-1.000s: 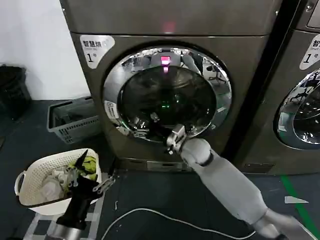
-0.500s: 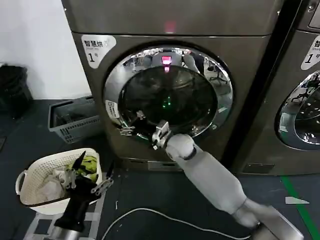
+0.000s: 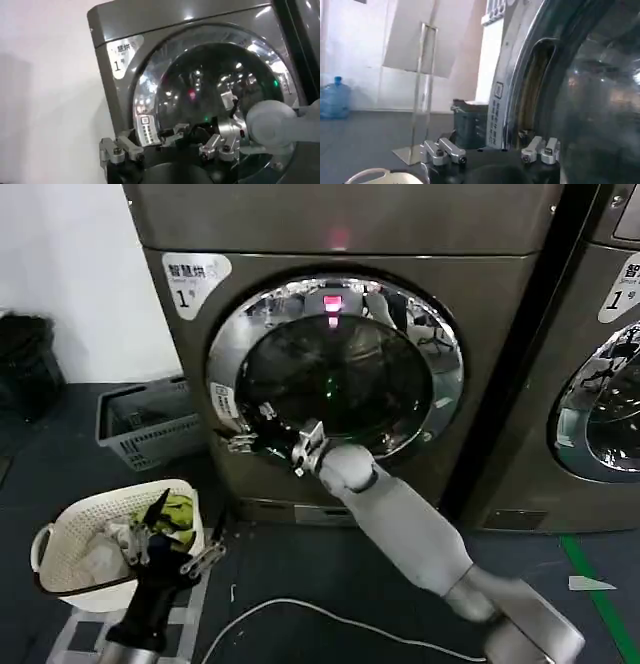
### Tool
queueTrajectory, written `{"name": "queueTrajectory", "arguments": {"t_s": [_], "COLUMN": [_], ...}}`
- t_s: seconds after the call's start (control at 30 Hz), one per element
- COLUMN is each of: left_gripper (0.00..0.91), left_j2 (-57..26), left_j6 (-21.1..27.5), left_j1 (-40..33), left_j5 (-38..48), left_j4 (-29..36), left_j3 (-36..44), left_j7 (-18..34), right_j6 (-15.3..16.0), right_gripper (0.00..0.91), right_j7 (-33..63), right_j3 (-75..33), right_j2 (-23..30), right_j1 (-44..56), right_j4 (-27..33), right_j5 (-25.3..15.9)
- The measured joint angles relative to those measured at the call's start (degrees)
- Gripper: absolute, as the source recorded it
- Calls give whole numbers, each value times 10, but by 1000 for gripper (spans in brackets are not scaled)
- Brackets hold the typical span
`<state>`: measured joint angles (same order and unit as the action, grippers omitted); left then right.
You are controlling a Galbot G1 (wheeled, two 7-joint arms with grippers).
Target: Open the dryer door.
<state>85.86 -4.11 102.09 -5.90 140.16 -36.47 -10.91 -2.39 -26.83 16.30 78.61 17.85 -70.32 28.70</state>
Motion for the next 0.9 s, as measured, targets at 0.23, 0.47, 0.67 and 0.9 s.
{"name": "queueTrajectory", "arguments": {"t_s": [0.23,0.47,0.67,0.9], "left_gripper": [907,907,907,907], "left_j2": [-1,-5,-5,-11], "left_j6": [0,4,5,17], "left_j1": [-2,-9,-9,-22], "left_j5": [2,15,19,54], "left_j4": [0,0,4,0], "left_j3": [-9,-31,-44,-76], "left_j7": [0,1,1,1], "right_j6": [-38,-70,-105,-109], "right_gripper": [907,907,907,907], "right_j7": [-64,-123,-197,-313], "right_j3": [18,49,64,51], "right_j2": [-22,-50,-70,-109], "right_j1": [-12,-26,-30,-10], "right_j4": [-9,-22,-25,-61], "right_j5": [11,18,62,116]}}
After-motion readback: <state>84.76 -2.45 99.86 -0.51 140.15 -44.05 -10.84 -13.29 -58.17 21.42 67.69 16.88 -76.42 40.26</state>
